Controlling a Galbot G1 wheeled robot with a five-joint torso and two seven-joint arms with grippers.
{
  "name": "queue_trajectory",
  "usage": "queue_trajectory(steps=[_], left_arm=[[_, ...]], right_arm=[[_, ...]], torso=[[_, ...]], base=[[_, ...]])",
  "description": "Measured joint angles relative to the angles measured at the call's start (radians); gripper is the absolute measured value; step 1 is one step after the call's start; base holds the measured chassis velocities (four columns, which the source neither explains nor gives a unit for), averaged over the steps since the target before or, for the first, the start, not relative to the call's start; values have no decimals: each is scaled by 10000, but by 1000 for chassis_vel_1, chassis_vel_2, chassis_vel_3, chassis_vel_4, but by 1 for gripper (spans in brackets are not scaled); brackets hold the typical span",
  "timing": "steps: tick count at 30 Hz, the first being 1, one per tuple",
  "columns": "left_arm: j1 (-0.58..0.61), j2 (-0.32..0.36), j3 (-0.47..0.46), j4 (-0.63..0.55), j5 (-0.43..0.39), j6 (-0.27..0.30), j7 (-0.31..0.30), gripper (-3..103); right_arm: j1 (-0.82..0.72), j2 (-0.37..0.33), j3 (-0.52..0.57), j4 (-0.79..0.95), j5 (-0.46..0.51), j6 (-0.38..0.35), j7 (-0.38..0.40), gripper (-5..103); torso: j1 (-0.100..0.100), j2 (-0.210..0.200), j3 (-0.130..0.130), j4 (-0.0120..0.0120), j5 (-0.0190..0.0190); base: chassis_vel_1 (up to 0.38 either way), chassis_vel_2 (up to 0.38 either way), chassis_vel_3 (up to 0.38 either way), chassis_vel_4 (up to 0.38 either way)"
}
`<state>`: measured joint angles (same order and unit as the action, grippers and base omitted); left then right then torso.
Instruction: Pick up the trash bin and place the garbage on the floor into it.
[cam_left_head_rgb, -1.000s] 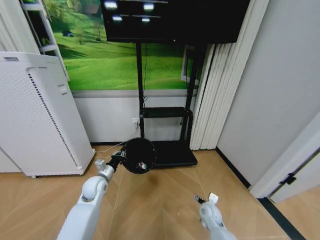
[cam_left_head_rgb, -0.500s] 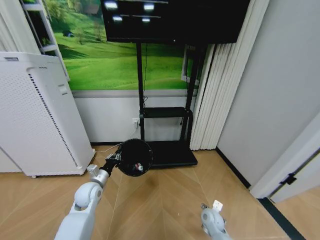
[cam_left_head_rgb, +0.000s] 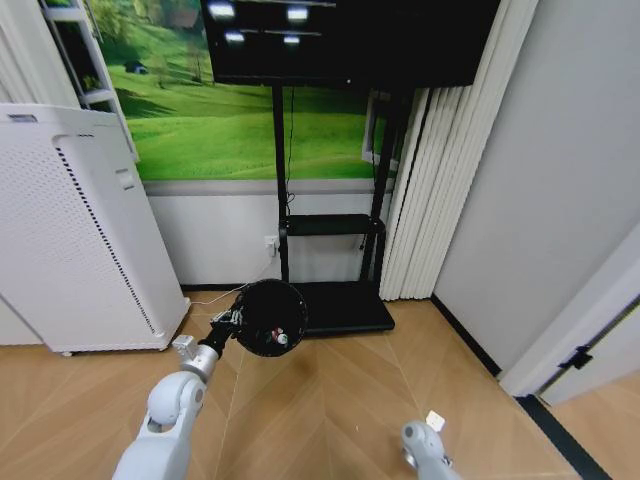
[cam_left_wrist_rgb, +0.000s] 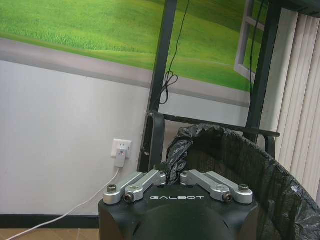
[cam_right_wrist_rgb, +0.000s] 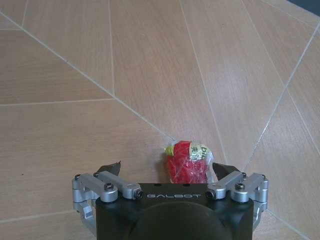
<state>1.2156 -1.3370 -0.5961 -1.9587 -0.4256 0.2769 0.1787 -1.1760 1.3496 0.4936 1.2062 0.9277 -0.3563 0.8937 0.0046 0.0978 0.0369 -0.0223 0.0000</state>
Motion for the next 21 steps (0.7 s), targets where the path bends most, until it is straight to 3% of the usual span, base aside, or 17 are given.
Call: queue_trajectory(steps=[17, 21], left_arm=[[-478, 215, 310, 81, -120, 221, -238, 7], [-566, 289, 352, 126, -152, 256, -247, 7]], right_arm=[[220, -198, 128, -1144, -124, 598, -598, 102], [306, -168, 123, -1289, -212, 777, -635, 88]], torso=[[0, 1, -1, 0, -5], [-1, 2, -2, 5, -9]], base=[[0, 0, 0, 0], [0, 0, 0, 0]])
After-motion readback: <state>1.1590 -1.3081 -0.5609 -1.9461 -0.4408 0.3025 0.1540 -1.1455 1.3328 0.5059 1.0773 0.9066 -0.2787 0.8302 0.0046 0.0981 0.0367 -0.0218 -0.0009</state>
